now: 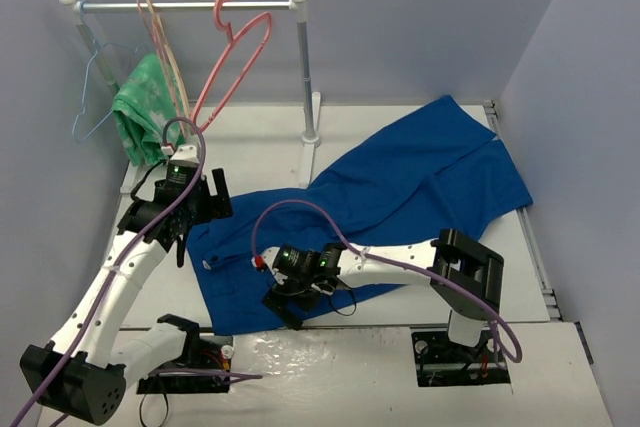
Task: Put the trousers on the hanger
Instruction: Flatten out the trousers at the center of the board.
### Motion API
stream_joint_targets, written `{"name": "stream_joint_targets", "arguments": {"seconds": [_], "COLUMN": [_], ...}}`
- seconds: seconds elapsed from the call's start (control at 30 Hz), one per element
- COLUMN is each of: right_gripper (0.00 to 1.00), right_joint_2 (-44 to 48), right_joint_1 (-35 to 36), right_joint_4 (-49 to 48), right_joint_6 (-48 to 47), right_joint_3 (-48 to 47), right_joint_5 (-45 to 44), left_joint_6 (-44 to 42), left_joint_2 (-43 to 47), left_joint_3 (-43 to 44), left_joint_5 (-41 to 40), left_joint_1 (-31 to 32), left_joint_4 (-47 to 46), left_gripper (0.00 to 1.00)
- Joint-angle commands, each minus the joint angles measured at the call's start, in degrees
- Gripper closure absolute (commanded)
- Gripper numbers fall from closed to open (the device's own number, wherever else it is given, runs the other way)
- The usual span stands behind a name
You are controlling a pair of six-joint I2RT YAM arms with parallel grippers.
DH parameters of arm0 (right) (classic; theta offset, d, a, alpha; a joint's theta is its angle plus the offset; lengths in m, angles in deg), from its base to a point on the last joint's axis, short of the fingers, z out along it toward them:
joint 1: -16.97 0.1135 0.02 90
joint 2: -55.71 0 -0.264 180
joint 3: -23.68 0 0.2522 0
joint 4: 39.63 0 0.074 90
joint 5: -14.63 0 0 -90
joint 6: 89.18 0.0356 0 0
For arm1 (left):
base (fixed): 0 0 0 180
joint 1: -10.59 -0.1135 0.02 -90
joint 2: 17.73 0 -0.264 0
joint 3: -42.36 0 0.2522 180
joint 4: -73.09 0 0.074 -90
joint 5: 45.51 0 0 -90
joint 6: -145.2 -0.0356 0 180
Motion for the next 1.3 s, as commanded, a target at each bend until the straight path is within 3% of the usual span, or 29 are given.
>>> {"name": "stream_joint_targets", "arguments": {"seconds": [0.0,0.07,0.17,0.3,0.5,0.8,1.0,1.1,1.27], "right_gripper": [0.04,0.04,0.04,0.07,0.07,0.06,0.06,0.07,0.22], "right_joint_2": [7.6,11.4,14.0,13.2,1.1,-20.7,-28.3,-28.2,-26.7], "right_joint_1": [0.2,-3.0,-13.2,-25.3,-37.7,-41.5,-43.1,-44.9,-48.1], "right_joint_4": [8.9,9.4,9.5,9.4,9.3,4.2,-2.5,-6.2,-10.0], "right_joint_6": [-0.8,-0.9,-1.6,-4.5,-9.3,-6.7,-3.2,-0.4,2.0], "right_joint_3": [-2.2,-5.6,-11.1,-19.8,-33.2,-49.2,-47.5,-41.9,-34.9], "right_joint_5": [2.7,-2.3,-6.8,-8.7,-7.3,-13.0,-18.4,-20.1,-20.6], "left_joint_6": [1.0,1.7,3.0,4.5,8.3,12.4,15.8,17.2,18.7], "left_joint_2": [-1.2,-2.1,-4.2,-8.4,-15.3,-22.4,-22.2,-20.7,-18.3], "left_joint_3": [2.4,1.9,0.8,-1.2,-7.3,-14.5,-20.1,-21.7,-24.1], "left_joint_5": [1.6,1.8,1.7,-0.8,-2.3,0.3,4.4,5.6,7.6], "left_joint_1": [0.2,0.5,2.5,8.2,11.9,12.2,12.2,12.2,12.2], "left_joint_4": [-2.9,-3.9,-5.6,-9.3,-16.8,-21.3,-22.6,-22.4,-23.3], "left_gripper": [0.16,0.16,0.16,0.16,0.16,0.16,0.16,0.16,0.17]}}
